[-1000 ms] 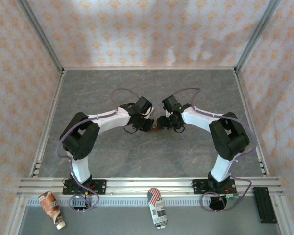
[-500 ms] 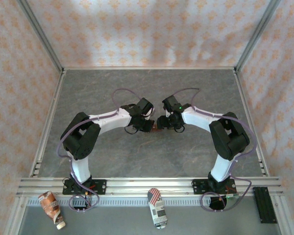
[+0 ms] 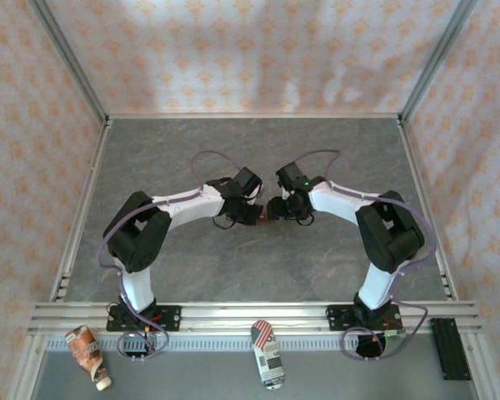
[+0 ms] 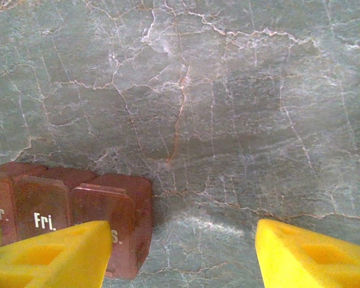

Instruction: Sort the pills into containers

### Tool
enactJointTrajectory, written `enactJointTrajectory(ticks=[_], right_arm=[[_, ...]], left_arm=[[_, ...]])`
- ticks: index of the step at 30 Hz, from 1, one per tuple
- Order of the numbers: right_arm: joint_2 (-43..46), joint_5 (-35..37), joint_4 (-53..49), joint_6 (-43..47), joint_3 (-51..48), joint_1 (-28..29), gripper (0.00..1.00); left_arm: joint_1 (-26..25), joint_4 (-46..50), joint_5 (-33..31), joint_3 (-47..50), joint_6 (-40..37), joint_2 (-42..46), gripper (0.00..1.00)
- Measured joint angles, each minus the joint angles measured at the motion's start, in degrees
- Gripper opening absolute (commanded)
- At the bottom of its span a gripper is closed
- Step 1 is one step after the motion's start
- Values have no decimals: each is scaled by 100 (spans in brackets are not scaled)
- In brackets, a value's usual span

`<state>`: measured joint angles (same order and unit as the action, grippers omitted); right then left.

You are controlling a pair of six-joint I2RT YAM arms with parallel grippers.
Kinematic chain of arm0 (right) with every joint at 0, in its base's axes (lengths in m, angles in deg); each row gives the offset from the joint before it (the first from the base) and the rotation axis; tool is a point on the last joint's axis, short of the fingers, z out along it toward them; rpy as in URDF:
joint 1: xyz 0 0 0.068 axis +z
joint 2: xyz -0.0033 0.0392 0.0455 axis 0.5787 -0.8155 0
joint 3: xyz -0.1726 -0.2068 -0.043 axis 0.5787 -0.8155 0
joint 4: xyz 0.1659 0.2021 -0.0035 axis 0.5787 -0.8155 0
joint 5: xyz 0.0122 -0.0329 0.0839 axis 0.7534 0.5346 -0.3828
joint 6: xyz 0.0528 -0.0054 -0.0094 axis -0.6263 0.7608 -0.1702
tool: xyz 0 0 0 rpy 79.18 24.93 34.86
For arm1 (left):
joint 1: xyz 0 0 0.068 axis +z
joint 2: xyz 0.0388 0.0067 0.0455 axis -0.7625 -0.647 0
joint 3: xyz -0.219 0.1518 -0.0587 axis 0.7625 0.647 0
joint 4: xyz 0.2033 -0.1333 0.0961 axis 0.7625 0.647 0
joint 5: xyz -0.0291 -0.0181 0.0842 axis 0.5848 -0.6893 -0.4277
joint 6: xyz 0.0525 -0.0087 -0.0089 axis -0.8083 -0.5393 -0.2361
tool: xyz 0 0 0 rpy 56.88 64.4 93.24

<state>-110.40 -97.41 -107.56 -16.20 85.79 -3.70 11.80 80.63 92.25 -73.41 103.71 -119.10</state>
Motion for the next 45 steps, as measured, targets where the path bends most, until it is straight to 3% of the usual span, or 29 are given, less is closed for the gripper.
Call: enactJointTrajectory(ticks=[4, 10, 20, 22, 27, 28, 34, 40, 45], right_arm=[[-7, 24, -85, 0, 79, 0, 65], [-11, 63, -372, 0, 428, 0, 65], [256, 122, -1010, -20, 1893, -72, 70], [466, 162, -1093, -57, 2184, -153, 74], [1276, 601, -1123, -109, 2516, -531, 98], [1482, 769, -1121, -118, 2514, -647, 100], [2441, 1886, -761, -192, 1952, -1497, 100], [2656, 3001, 282, -208, 393, -2098, 100], [2535, 3488, 1207, -15, -826, -2323, 100]], left_arm=[[0, -4, -175, 0, 2, 61, 14], [0, -142, -702, 7, 35, 737, 40], [2, -977, -2111, 129, -184, 2695, 100], [7, -1139, -2459, 212, -299, 2997, 100], [52, -2046, -3497, 984, -791, 3773, 100], [81, -2328, -3687, 1244, -964, 3947, 100], [647, -3954, -4315, 2811, -1808, 4839, 100], [1735, -4332, -4332, 3403, -1967, 5219, 100], [2105, -4586, -4269, 4028, -2199, 5136, 100]])
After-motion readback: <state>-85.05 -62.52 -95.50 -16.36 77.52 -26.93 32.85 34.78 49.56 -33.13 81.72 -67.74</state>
